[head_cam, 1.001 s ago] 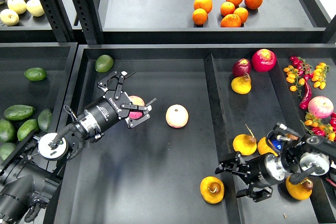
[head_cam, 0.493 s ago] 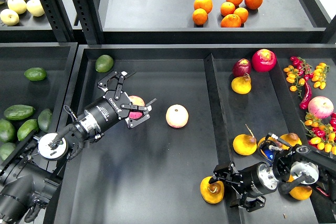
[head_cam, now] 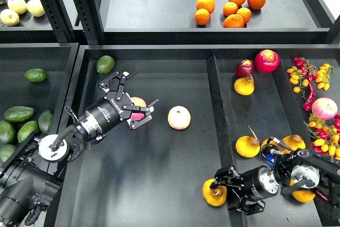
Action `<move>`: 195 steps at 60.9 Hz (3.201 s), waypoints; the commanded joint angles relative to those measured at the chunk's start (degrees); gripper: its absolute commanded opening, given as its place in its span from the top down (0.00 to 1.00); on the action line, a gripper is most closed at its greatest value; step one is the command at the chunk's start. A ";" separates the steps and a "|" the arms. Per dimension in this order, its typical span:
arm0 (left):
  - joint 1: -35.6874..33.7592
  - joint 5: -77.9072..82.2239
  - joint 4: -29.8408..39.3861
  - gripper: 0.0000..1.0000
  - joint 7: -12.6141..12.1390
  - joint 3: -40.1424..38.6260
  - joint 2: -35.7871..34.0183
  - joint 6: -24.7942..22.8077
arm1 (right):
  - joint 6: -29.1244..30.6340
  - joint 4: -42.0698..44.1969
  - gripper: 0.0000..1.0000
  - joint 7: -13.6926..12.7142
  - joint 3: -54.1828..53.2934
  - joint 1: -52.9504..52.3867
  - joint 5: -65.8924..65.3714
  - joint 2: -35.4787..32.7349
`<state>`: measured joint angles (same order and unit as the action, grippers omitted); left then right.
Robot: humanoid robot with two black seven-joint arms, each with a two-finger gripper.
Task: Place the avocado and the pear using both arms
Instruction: 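Close the right gripper around the yellow pear, then lift the pear and carry it toward the pear bin, then lower the pear into the pear bin and open the right gripper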
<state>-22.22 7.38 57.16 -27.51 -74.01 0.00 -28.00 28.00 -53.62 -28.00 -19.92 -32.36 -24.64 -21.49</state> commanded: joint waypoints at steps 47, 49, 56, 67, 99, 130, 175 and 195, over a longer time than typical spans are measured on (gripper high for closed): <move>0.33 0.01 0.06 0.01 0.08 0.01 0.00 0.00 | 0.00 1.94 0.88 0.00 -8.38 2.56 0.73 2.25; 0.33 0.01 0.06 0.01 0.08 -0.08 0.00 0.00 | 0.00 1.94 0.89 0.00 -9.00 2.56 0.73 2.33; 0.42 0.01 0.06 0.01 0.08 -0.08 0.00 0.00 | 0.00 1.76 0.93 0.00 -10.58 2.56 0.82 2.42; 0.60 0.01 0.23 0.01 0.08 -0.08 0.00 0.00 | 0.00 1.33 0.95 0.00 -15.32 2.39 2.83 3.30; 0.95 0.01 0.32 0.01 0.08 0.01 0.00 0.00 | 0.00 -5.09 0.96 0.00 -18.93 1.42 16.64 -5.31; 0.95 0.01 0.41 0.01 0.08 0.10 0.00 0.00 | 0.00 -7.29 0.96 0.00 -14.01 2.56 22.61 -20.60; 0.95 0.01 0.23 0.01 0.00 0.10 0.00 0.00 | 0.00 -2.46 0.95 0.00 -12.34 9.59 20.86 -21.75; 0.95 0.01 0.23 0.01 0.00 0.10 0.00 0.00 | 0.00 1.67 0.92 0.00 -12.34 11.35 20.86 -18.59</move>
<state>-21.27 7.38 57.39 -27.51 -73.91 0.00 -28.00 28.00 -53.50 -28.00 -32.25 -21.43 -3.79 -41.60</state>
